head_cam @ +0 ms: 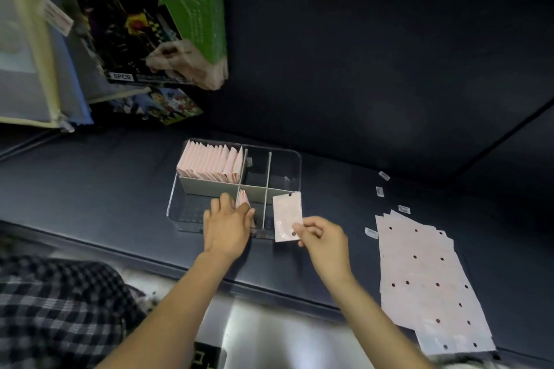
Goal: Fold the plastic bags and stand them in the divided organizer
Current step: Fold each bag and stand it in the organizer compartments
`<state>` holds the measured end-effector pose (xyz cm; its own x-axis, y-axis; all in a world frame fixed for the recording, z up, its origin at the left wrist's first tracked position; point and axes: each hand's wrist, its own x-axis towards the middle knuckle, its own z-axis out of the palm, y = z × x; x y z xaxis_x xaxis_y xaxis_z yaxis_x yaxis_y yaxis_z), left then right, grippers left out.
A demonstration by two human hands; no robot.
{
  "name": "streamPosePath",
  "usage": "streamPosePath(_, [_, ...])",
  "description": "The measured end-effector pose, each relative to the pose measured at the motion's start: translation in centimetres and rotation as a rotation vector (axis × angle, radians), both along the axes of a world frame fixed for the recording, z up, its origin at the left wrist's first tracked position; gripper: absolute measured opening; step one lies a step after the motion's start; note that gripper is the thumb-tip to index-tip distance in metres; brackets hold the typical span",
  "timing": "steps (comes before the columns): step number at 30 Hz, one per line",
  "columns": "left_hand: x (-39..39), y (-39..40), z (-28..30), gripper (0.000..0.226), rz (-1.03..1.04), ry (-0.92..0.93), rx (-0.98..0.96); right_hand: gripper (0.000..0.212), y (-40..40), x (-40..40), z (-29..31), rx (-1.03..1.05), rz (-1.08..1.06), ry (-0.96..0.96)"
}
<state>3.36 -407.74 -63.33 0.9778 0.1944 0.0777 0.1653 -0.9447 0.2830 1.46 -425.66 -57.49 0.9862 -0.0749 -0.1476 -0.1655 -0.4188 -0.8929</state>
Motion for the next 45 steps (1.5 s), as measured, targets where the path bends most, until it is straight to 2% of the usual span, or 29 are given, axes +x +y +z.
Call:
streamPosePath(4, [-0.4, 0.5, -0.6, 0.028, 0.037, -0.049, -0.059, 0.008, 3.8, 2.6, -0.7, -0.197, 0.061, -0.037])
streamPosePath(11, [-1.1, -0.1, -1.4, 0.024, 0.096, -0.084, -0.265, 0.019, 7.9, 4.3, -2.5, -0.662, 0.134, -0.037])
streamPosePath(18, [-1.0, -0.4, -1.4, 0.030, 0.067, -0.142, -0.442, 0.024, 8.8, 4.9, -3.8, -0.742, 0.264, 0.028])
streamPosePath(21, [-0.8, -0.2, -1.5, 0.031, 0.047, -0.128, -0.449, 0.028, 8.8, 4.5, -4.2, -0.745, 0.350, 0.045])
streamPosePath(23, [-0.7, -0.1, -1.8, 0.033, 0.032, -0.094, -0.423, 0.026, 8.3, 4.1, -4.4, -0.670, 0.386, 0.017])
streamPosePath(29, [-0.7, 0.1, -2.2, 0.031, 0.006, -0.088, -0.354, 0.022, 1.1, 1.0, -4.4, -0.419, 0.305, -0.157])
streamPosePath(33, [-0.7, 0.0, -2.0, 0.033, 0.014, -0.028, -0.309, 0.029, -9.0, -1.3, -4.9, -0.543, 0.187, -0.079])
streamPosePath(35, [-0.8, -0.7, -1.4, 0.033, 0.033, 0.004, -0.300, 0.040, -14.2, -2.6, -5.1, -0.646, 0.121, 0.016])
streamPosePath(37, [-1.3, -1.9, -0.5, 0.029, 0.017, -0.056, -0.293, 0.053, -18.5, -4.1, -5.3, -0.709, 0.084, 0.118])
streamPosePath(41, [-3.2, -5.7, 0.5, 0.019, -0.283, -0.246, -0.296, 0.063, -22.8, -6.3, -6.5, -0.780, 0.110, 0.223])
streamPosePath(43, [-4.8, -8.0, 0.1, 0.020, -0.447, -0.161, -0.335, 0.061, -23.3, -6.7, -7.4, -0.777, 0.113, 0.227])
streamPosePath(45, [-6.4, -9.7, -1.1, 0.028, -0.556, 0.030, -0.346, 0.054, -23.4, -6.9, -8.3, -0.725, 0.066, 0.204])
